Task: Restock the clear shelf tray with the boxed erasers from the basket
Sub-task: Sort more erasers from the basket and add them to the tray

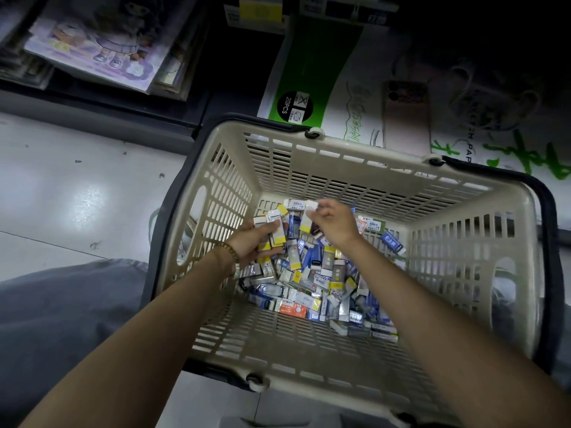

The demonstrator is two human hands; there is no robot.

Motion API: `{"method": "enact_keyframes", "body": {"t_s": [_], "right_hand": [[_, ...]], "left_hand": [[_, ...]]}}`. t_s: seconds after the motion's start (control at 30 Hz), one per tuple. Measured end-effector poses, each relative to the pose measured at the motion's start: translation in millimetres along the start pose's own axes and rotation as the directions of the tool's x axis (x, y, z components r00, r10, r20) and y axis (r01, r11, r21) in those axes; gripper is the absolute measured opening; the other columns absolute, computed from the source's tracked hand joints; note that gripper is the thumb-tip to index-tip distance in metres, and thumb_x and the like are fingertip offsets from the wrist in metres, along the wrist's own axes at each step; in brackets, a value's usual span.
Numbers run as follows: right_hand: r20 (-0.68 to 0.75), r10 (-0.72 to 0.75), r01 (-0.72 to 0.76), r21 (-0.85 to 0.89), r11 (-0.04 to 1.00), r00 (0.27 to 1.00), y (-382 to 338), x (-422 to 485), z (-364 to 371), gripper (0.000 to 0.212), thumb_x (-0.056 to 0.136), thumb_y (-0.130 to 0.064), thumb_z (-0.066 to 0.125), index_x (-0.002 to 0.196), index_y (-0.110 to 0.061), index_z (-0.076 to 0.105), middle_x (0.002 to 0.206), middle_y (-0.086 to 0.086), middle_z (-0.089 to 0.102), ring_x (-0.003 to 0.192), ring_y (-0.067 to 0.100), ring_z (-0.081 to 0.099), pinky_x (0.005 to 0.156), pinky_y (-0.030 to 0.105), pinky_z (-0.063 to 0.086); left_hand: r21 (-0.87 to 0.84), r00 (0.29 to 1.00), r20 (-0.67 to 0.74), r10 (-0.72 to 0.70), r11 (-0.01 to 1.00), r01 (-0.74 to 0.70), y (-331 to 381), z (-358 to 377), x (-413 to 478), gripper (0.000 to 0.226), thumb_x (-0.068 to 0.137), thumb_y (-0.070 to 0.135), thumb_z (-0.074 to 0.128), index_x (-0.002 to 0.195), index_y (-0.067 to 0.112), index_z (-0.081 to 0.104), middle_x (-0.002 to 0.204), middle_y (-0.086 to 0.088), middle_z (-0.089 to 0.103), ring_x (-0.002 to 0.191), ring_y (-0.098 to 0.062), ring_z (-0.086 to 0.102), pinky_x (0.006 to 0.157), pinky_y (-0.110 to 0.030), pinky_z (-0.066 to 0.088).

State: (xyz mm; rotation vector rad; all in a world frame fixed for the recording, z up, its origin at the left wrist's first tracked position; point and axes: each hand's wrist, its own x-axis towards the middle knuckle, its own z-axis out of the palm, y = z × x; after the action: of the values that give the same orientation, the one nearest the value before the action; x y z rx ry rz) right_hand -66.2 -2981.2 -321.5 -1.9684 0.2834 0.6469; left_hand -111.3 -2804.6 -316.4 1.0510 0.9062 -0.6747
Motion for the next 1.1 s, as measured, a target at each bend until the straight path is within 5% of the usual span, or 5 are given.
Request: {"method": "enact_keyframes", "body": {"t_s": [0.37, 0.53, 0.83, 0.93, 1.1], "right_hand": [[0.193, -0.018, -0.035, 0.267, 0.963, 0.981, -11.3, -27.8, -4.1, 0.021, 0.095, -0.018, 0.054, 0.105, -0.007, 0.068, 0.083, 0.001, 0.066, 0.064, 0.004, 0.064, 0.06, 0.015, 0.054], [0.303, 0.046, 0.017, -0.202, 0.979, 0.952, 28.7, -22.7, 14.0, 0.038, 0.085, -0.019, 0.068, 0.122, -0.01, 0.06, 0.127, 0.008, 0.057, 0.115, 0.021, 0.055, 0.099, 0.036, 0.045], [0.304, -0.087, 0.218, -0.429, 0.877, 0.949, 39.7, -22.1, 32.2, 0.035, 0.073, -0.022, 0.079, 0.094, -0.018, 0.051, 0.102, -0.003, 0.053, 0.108, 0.022, 0.045, 0.09, 0.034, 0.04], [0.264, -0.062, 0.133, -0.262, 0.956, 0.963, 34.2, -31.0, 21.5, 0.025, 0.078, -0.014, 0.074, 0.088, -0.017, 0.051, 0.104, 0.004, 0.062, 0.104, 0.023, 0.055, 0.09, 0.037, 0.045], [0.197, -0.124, 0.122, 0.023, 0.992, 0.973, -35.2, -53.9, -44.2, 0.014, 0.081, -0.018, 0.07, 0.093, -0.023, 0.064, 0.094, -0.007, 0.068, 0.084, 0.007, 0.062, 0.076, 0.018, 0.05]], "left_hand": [[0.142, 0.977, 0.21, 0.027, 0.988, -0.058, -1.4, 9.8, -16.2, 0.062, 0.069, 0.024, 0.073, 0.124, 0.007, 0.052, 0.12, -0.011, 0.064, 0.097, -0.015, 0.068, 0.072, -0.026, 0.057], [0.12, 0.998, 0.031, 0.062, 0.991, -0.066, 3.3, -13.4, -16.9, 0.085, 0.056, 0.035, 0.079, 0.129, 0.002, 0.047, 0.129, -0.02, 0.055, 0.091, -0.021, 0.07, 0.069, -0.022, 0.057], [0.124, 0.996, 0.015, 0.084, 0.989, -0.085, 13.5, -11.6, -27.1, 0.057, 0.065, 0.035, 0.076, 0.111, 0.003, 0.061, 0.111, -0.01, 0.068, 0.094, -0.022, 0.069, 0.091, -0.033, 0.053], [0.107, 0.995, 0.059, 0.084, 0.99, -0.09, 16.3, -5.1, -38.0, 0.022, 0.083, 0.023, 0.066, 0.098, 0.006, 0.066, 0.113, -0.013, 0.066, 0.093, -0.019, 0.068, 0.069, -0.022, 0.058], [0.046, 0.978, 0.167, 0.129, 0.989, -0.139, 31.6, 7.2, -71.1, 0.056, 0.069, 0.031, 0.07, 0.116, 0.002, 0.061, 0.118, -0.039, 0.049, 0.086, -0.011, 0.07, 0.073, -0.022, 0.057]]}}
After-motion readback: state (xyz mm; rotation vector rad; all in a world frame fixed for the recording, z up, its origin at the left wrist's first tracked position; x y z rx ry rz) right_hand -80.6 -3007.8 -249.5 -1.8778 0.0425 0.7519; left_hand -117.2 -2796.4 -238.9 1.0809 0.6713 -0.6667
